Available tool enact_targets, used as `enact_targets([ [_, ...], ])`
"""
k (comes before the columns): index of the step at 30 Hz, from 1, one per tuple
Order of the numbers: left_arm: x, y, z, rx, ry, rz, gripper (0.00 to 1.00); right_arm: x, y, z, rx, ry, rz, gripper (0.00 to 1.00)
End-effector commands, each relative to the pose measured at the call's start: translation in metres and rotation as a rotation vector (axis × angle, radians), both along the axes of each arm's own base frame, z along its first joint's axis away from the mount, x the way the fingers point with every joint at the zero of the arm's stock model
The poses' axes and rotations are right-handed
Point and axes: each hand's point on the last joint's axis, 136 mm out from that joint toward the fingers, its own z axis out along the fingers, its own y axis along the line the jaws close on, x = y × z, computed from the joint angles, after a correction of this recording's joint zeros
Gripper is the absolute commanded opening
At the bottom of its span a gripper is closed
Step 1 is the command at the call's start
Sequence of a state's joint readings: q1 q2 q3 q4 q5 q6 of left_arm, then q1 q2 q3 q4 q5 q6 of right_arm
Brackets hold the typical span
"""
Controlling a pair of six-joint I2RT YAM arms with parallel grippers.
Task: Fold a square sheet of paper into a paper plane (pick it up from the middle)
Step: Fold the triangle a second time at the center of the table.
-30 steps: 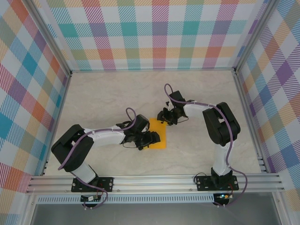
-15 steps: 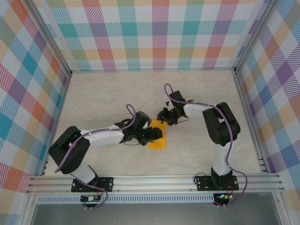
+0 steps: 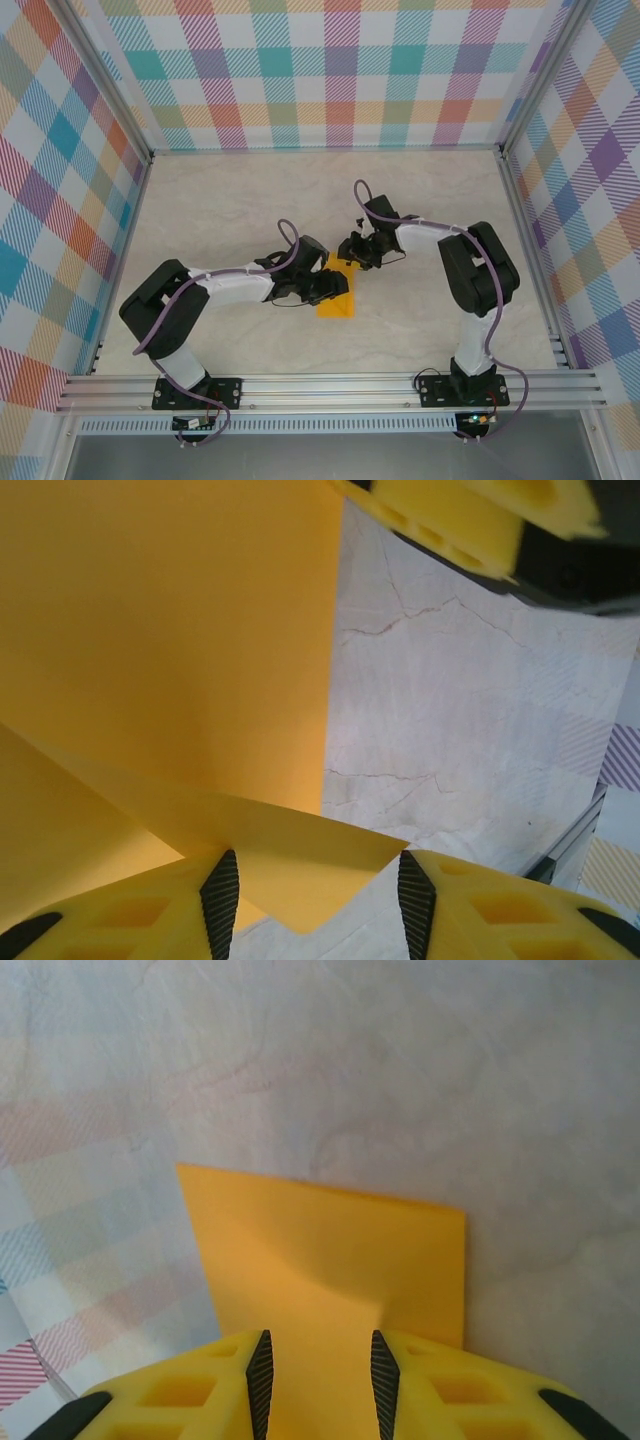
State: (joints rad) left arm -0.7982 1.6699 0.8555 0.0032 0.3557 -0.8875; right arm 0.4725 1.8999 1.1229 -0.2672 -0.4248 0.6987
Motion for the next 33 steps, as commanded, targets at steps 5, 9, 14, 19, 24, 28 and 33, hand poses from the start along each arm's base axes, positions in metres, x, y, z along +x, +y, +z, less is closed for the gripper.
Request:
enact_targets([
  [5,0.004,-0.003,-0.002,0.014,-0.037,0.000,0.35,-0.022,-0.020,0.044,0.005,-0.099,0.020,0.35],
  [9,0.005,-0.003,-0.002,0.018,-0.041,0.001,0.29,-0.049,-0.028,0.049,0.025,-0.119,0.067,0.34],
  [14,0.005,-0.004,-0.004,0.019,-0.039,-0.004,0.24,-0.075,-0.027,0.055,0.104,-0.123,0.122,0.31],
  [19,0.006,-0.004,-0.004,0.020,-0.041,-0.002,0.22,-0.081,-0.022,0.047,0.137,-0.091,0.134,0.30],
  [24,0.006,-0.004,-0.005,0.024,-0.034,-0.004,0.21,-0.085,-0.015,0.040,0.160,-0.072,0.154,0.30],
  [28,0.006,-0.005,-0.004,0.023,-0.031,-0.003,0.20,-0.087,-0.011,0.032,0.156,-0.046,0.165,0.31],
  [33,0.006,-0.005,-0.005,0.024,-0.029,-0.003,0.19,-0.091,-0.009,0.025,0.151,-0.021,0.182,0.31],
])
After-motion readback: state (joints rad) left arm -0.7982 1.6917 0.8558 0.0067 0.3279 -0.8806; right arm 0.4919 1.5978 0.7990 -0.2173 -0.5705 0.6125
